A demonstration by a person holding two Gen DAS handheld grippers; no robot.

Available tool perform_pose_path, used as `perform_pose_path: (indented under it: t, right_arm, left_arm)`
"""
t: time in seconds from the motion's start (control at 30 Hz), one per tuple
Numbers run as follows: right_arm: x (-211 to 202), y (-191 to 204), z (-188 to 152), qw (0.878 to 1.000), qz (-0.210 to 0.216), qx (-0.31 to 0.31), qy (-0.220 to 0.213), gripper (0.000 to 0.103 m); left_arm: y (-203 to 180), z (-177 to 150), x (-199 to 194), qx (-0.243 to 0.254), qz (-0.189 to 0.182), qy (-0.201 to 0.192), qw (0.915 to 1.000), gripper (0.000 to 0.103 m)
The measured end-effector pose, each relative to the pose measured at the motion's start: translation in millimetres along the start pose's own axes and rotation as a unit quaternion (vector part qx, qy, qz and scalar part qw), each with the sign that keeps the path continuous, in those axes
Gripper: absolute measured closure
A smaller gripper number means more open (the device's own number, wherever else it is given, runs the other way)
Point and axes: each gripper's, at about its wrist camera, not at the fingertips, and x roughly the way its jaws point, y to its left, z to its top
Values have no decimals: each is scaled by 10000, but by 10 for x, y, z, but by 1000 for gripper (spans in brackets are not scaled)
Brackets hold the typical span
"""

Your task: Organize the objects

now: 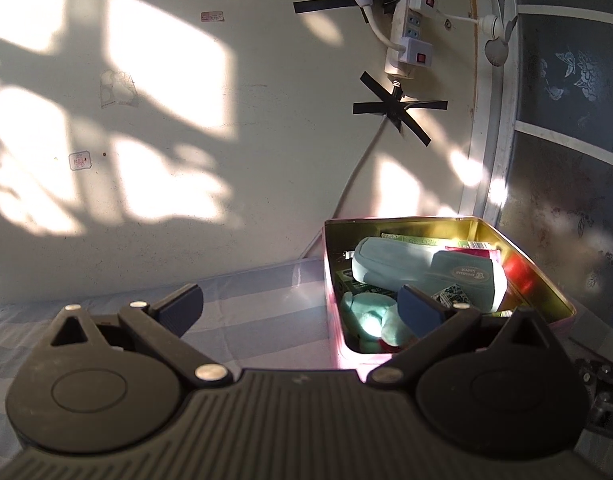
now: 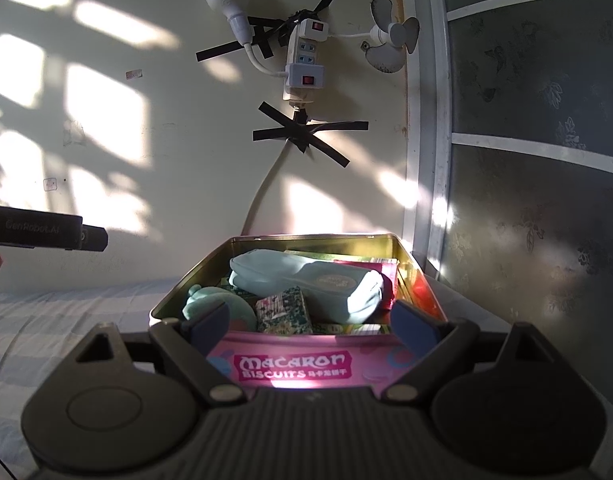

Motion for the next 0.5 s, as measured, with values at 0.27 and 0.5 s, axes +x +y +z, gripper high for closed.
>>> perform_pose_path:
  t: [0.27, 0.5]
  right_arm:
    - [9, -27, 1, 10000, -37, 36, -6, 12]
    - [26, -46, -13, 10000, -59, 63, 25, 11]
  left_arm:
    - [-94, -24, 48, 138, -25, 158, 9998, 0]
    - [-163, -36, 22, 369, 348, 54, 9987, 0]
